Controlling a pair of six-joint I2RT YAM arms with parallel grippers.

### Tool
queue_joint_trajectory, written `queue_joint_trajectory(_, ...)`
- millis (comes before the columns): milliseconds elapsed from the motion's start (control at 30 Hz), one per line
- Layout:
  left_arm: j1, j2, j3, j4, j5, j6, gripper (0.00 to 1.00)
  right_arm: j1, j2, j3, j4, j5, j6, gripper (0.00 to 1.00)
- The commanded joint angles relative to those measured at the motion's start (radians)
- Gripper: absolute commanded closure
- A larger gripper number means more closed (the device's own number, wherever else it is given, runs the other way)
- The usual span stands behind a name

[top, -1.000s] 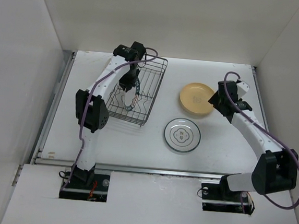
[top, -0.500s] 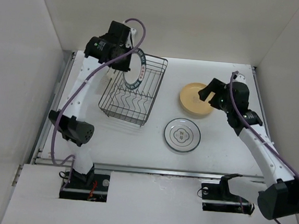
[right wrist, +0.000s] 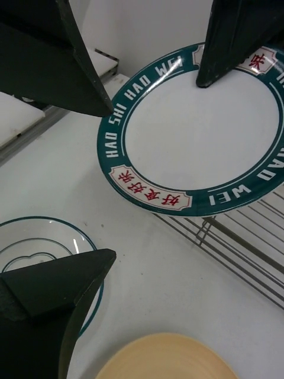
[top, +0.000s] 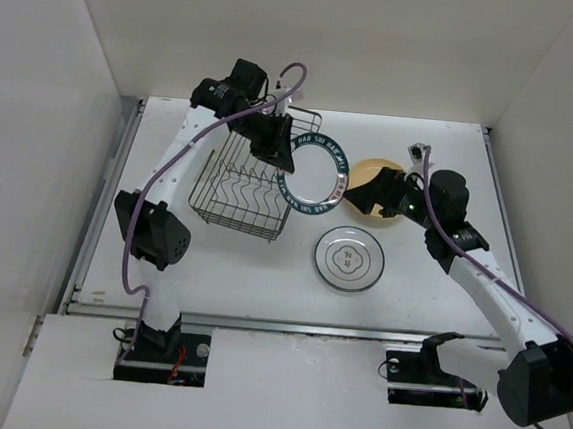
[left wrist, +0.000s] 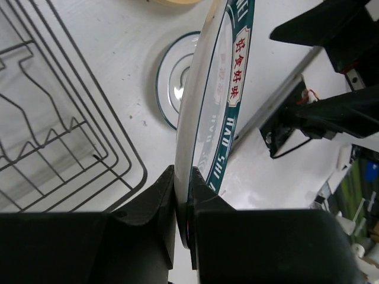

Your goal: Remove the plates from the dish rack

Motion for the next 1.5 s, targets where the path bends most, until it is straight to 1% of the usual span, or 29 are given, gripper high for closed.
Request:
queue_joint_trajectory(0, 0.001, -0.046, -0.003, 0.011, 0.188, 0.028, 1.0, 0.026, 0.028, -0.02, 0.138, -0.056, 0.044, 0.01)
queue_joint_trajectory(100, 0.001, -0.046, -0.012, 0.011, 0.212, 0.028, 1.0, 0.026, 0.06, -0.05, 0.183, -0.065, 0.088, 0.04)
queue_joint_trajectory(200, 0.001, -0.055, -0.042, 0.03, 0.247, 0.019, 1.0, 0.036, 0.104, -0.072, 0.249, -0.054, 0.155, 0.04)
queue_joint_trajectory(233, 0.001, -0.055, -0.06, 0.03, 0.264, 0.019, 1.0, 0.036, 0.12, -0.072, 0.258, -0.054, 0.175, 0.05)
queue_joint_trajectory(267, 0.001, -0.067, -0.06, 0.039, 0.277, 0.008, 1.0, 0.036, 0.132, -0.072, 0.27, -0.067, 0.186, 0.11)
queue_joint_trajectory(367, 0.001, -0.076, -0.069, 0.039, 0.278, 0.008, 1.0, 0.036, 0.164, -0.072, 0.35, -0.093, 0.247, 0.36)
queue_joint_trajectory(400, 0.001, -0.076, -0.069, 0.039, 0.262, 0.008, 1.0, 0.036, 0.164, -0.072, 0.394, -0.105, 0.266, 0.51)
queue_joint_trajectory(433, 0.001, -0.076, -0.069, 0.039, 0.25, 0.008, 1.0, 0.036, 0.164, -0.081, 0.405, -0.105, 0.28, 0.67)
queue_joint_trajectory(467, 0.001, -0.076, -0.069, 0.028, 0.238, 0.008, 1.0, 0.036, 0.174, -0.081, 0.405, -0.105, 0.304, 0.79)
queue_joint_trajectory(500, 0.001, -0.067, -0.069, 0.028, 0.2, 0.008, 1.0, 0.036, 0.174, -0.081, 0.405, -0.105, 0.304, 0.95)
queue_joint_trajectory(533, -0.008, -0.067, -0.069, 0.016, 0.178, 0.017, 1.0, 0.036, 0.174, -0.081, 0.416, -0.096, 0.313, 1.0)
queue_joint_trajectory(567, -0.008, -0.067, -0.069, 0.016, 0.157, 0.017, 1.0, 0.036, 0.165, -0.081, 0.416, -0.087, 0.314, 1.0)
queue_joint_trajectory(600, -0.008, -0.067, -0.069, 0.004, 0.1, 0.028, 0.97, 0.036, 0.164, -0.09, 0.416, -0.076, 0.314, 1.0)
queue_joint_trajectory(633, -0.019, -0.067, -0.069, 0.004, 0.066, 0.028, 0.9, 0.036, 0.149, -0.09, 0.405, -0.053, 0.324, 1.0)
queue_joint_trajectory(700, -0.019, -0.067, -0.056, -0.031, 0.0, 0.057, 0.62, 0.036, 0.115, -0.122, 0.396, -0.025, 0.335, 1.0)
queue_joint_trajectory(767, -0.019, -0.067, -0.046, -0.045, -0.116, 0.066, 0.36, 0.036, 0.091, -0.136, 0.37, -0.002, 0.344, 1.0)
queue_joint_trajectory(800, -0.019, -0.067, -0.046, -0.057, -0.168, 0.066, 0.12, 0.036, 0.073, -0.136, 0.349, 0.007, 0.344, 1.0)
queue_joint_trajectory(833, -0.019, -0.067, -0.036, -0.058, -0.304, 0.066, 0.05, 0.036, 0.072, -0.136, 0.326, 0.007, 0.344, 1.0)
queue_joint_trajectory(867, -0.019, -0.079, -0.036, -0.058, -0.39, 0.066, 0.01, 0.026, 0.056, -0.136, 0.266, 0.007, 0.344, 1.0)
queue_joint_trajectory(933, -0.019, -0.098, -0.06, -0.058, -0.574, 0.039, 0.0, 0.014, 0.016, -0.113, 0.173, -0.002, 0.344, 1.0)
queue_joint_trajectory(967, -0.004, -0.125, -0.078, -0.042, -0.726, 0.025, 0.0, 0.014, -0.001, -0.103, 0.111, -0.002, 0.3, 1.0)
queue_joint_trajectory(1000, 0.03, -0.142, -0.101, -0.032, -0.777, 0.025, 0.0, 0.005, -0.023, -0.093, -0.014, 0.037, 0.282, 1.0)
queue_joint_trajectory(1067, 0.075, -0.171, -0.175, -0.012, -0.853, 0.011, 0.0, -0.004, -0.099, -0.093, -0.125, 0.074, 0.234, 1.0)
queue_joint_trajectory(1100, 0.122, -0.196, -0.204, -0.012, -0.853, 0.011, 0.0, -0.018, -0.125, -0.093, -0.227, 0.094, 0.219, 1.0)
queue_joint_trajectory(1167, 0.156, -0.217, -0.3, 0.016, -0.853, 0.032, 0.04, -0.032, -0.179, -0.093, -0.315, 0.145, 0.186, 1.0)
queue_joint_trajectory(1233, 0.181, -0.228, -0.365, 0.039, -0.911, 0.042, 0.17, -0.043, -0.188, -0.115, -0.425, 0.186, 0.162, 1.0)
queue_joint_trajectory(1300, 0.191, -0.228, -0.429, 0.059, -0.946, 0.068, 0.28, -0.043, -0.188, -0.128, -0.473, 0.206, 0.151, 1.0)
queue_joint_trajectory(1367, 0.202, -0.192, -0.453, 0.059, -0.959, 0.068, 0.38, -0.043, -0.188, -0.156, -0.51, 0.234, 0.151, 1.0)
queue_joint_trajectory(1467, 0.227, -0.15, -0.488, 0.074, -0.982, 0.057, 0.39, -0.043, -0.179, -0.182, -0.523, 0.254, 0.151, 1.0)
